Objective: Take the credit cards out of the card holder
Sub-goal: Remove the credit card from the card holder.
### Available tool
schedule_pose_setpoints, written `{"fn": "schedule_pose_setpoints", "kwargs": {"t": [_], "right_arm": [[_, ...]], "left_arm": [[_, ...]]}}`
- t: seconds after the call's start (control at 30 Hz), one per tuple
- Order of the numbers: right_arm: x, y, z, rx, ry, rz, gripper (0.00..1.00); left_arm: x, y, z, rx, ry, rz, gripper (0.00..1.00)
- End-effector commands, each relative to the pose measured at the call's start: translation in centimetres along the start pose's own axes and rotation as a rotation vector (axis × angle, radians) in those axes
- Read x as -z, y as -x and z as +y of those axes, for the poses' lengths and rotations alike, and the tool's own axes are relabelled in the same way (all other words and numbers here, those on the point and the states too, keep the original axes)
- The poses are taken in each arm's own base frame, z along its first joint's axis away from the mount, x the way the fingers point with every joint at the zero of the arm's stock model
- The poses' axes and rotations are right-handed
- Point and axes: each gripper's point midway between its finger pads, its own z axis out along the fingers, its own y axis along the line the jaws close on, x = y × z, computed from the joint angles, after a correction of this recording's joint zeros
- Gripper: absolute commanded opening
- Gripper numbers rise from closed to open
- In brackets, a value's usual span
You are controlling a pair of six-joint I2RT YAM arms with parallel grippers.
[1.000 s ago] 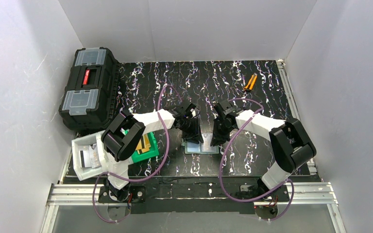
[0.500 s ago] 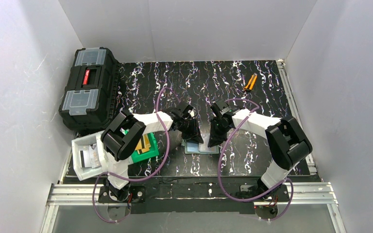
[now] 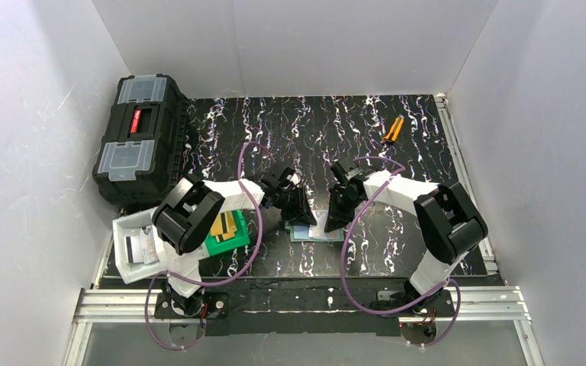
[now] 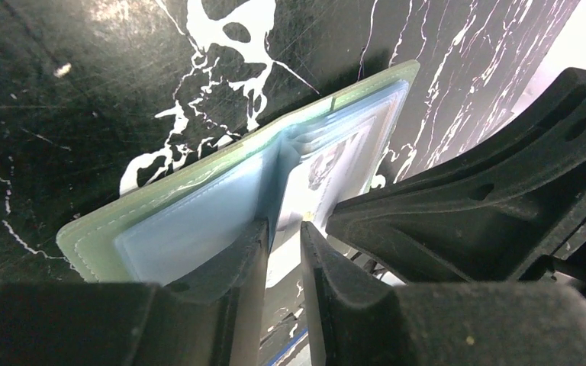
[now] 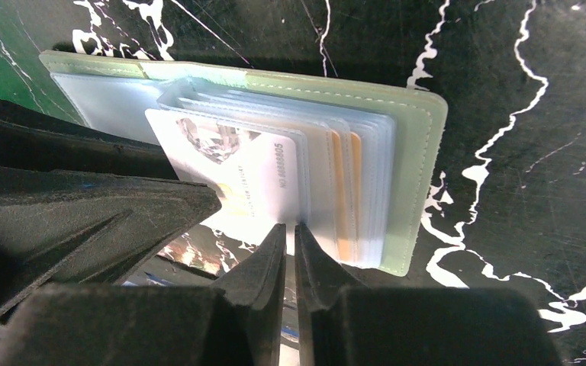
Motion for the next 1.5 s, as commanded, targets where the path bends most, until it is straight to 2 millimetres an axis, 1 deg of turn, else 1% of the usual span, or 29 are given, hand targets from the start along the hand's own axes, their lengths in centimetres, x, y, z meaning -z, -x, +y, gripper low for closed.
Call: {"fn": "schedule_pose_setpoints", "kwargs": {"t": [0.0, 0.3, 0.53, 0.7, 0.9, 1.0, 1.1, 1.3, 1.47], "right_arm": [[-2.5, -0.4, -3.2, -0.014, -0.114, 0.008, 0.16], [-2.8, -0.6, -3.8, -0.027, -0.121, 0.016, 0.15], [-3.0, -0.7, -3.9, -0.031, -0.124, 0.022, 0.14], [-3.1, -0.7, -3.9, -0.031, -0.125, 0.023, 0.14], [-3.2, -0.7, -4.1, -0.033, -0.129, 0.025, 0.14], [-3.1, -0.6, -4.2, -0.036, -0.131, 0.022, 0.14], [-3.1, -0.5, -4.4, -0.044, -0.133, 0.020, 0.14], [-2.9, -0.5, -5.3, -0.066, -0.137, 0.016, 0.14], [-3.0, -0.5, -5.4, -0.070, -0.135, 0.018, 0.14]], "left_arm": [[1.3, 0.0, -0.5, 0.000, -0.029, -0.019, 0.23], [1.5, 0.3, 0.0, 0.028, -0.063, -0.038, 0.23], [1.8, 0.2, 0.4, 0.039, -0.072, -0.046, 0.18], [1.7, 0.1, 0.7, 0.044, -0.072, -0.042, 0.12], [1.7, 0.1, 0.6, 0.040, -0.076, -0.038, 0.00], [1.7, 0.2, 0.8, 0.039, -0.054, -0.040, 0.00], [2.0, 0.4, 1.7, 0.039, -0.006, -0.049, 0.00], [3.6, 0.8, 3.5, 0.009, 0.068, -0.074, 0.00], [4.2, 0.9, 3.6, -0.014, 0.086, -0.078, 0.00]]}}
